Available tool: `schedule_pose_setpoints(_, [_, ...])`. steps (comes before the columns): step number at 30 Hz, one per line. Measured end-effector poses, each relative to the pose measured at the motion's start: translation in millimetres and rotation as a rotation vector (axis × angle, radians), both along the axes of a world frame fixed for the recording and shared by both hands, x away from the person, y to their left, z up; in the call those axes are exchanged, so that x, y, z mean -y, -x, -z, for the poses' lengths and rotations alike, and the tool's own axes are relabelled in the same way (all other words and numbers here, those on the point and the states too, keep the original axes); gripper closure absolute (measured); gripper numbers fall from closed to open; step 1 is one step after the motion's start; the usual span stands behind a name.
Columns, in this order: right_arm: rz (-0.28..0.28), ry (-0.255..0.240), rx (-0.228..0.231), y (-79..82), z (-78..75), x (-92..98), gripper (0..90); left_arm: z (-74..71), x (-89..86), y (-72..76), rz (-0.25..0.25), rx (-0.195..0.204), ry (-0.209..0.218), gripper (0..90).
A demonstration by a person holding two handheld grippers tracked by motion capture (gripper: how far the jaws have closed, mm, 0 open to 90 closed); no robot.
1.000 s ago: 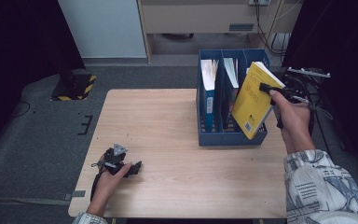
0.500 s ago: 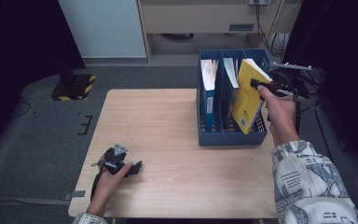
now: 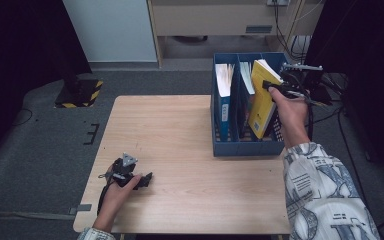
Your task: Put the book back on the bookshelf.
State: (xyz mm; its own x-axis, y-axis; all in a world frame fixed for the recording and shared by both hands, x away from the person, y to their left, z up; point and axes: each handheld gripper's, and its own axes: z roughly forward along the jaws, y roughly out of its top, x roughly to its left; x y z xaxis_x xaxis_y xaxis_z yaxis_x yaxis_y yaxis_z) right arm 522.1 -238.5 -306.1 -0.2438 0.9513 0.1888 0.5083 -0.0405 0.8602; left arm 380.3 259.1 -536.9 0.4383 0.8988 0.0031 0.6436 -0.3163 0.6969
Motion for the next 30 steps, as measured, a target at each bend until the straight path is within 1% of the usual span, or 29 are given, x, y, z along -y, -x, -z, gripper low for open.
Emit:
schedule_pose_setpoints(9, [0.001,0.005,0.001,-12.0,9.0,-8.2,75.0,0.0,0.3,-0.5,0.004,0.0,0.0,0.0])
schedule_pose_setpoints(19, [0.009,0.011,0.002,-20.7,18.0,-13.7,74.9,0.0,0.6,-0.8,0.005,0.0,0.001,0.0])
schedule_pose_setpoints(22, [0.012,0.011,0.002,-22.1,19.7,-14.9,75.0,0.0,0.6,-0.9,0.006,0.0,0.001,0.0])
schedule_pose_setpoints(25, [0.009,0.019,0.001,-23.7,24.8,-15.8,75.0,0.1,0.7,-0.9,0.007,0.0,0.001,0.0])
schedule_pose_setpoints(30, [0.009,0.024,-0.003,-24.0,27.3,-16.8,75.0,0.1,0.8,-1.0,0.008,0.0,0.001,0.0])
